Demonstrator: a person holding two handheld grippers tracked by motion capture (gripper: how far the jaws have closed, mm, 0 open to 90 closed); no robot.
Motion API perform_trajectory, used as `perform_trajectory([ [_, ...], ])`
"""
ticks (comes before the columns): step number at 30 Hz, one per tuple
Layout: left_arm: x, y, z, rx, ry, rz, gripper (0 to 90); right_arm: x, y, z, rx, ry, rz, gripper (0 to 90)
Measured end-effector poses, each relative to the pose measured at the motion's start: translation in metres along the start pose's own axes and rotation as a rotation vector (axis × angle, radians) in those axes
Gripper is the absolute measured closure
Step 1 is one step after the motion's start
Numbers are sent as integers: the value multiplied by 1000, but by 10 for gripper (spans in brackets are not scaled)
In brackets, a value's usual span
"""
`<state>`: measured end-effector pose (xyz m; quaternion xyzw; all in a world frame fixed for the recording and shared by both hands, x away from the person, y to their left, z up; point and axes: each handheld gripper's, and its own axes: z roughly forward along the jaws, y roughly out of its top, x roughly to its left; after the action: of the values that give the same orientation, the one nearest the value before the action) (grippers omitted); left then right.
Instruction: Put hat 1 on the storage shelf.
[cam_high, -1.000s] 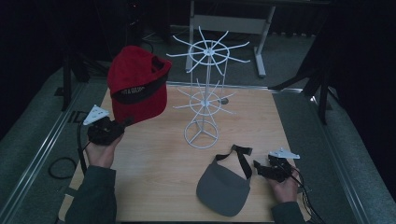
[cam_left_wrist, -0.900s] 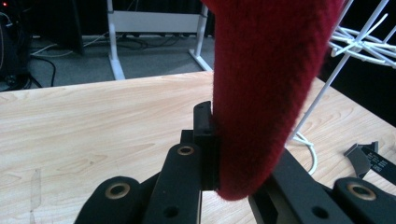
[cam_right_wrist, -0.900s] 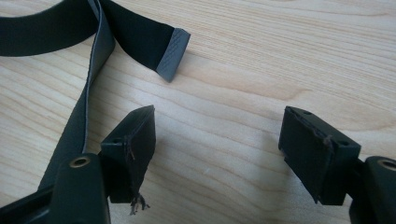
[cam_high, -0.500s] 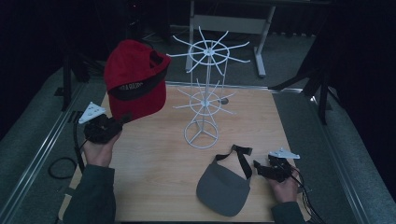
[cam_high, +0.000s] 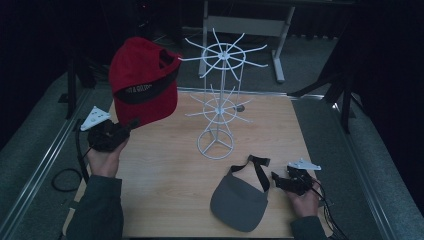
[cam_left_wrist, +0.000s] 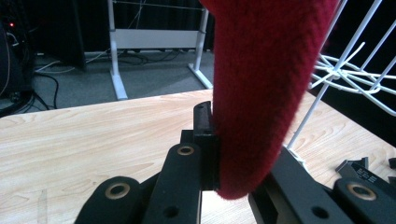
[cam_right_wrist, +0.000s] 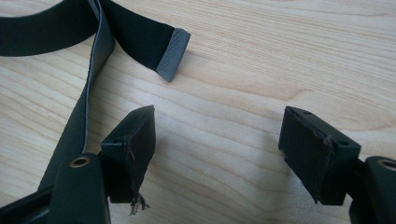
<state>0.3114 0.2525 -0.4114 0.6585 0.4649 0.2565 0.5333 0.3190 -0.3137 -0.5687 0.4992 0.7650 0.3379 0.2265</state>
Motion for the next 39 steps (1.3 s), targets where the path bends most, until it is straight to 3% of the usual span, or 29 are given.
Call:
perform_trajectory([
  [17,-5,10,-7,-31,-23,6,858,0,0,0,2,0,0,273],
  [39,-12,20,-14,-65,-16,5,857,0,0,0,0,0,1,273],
])
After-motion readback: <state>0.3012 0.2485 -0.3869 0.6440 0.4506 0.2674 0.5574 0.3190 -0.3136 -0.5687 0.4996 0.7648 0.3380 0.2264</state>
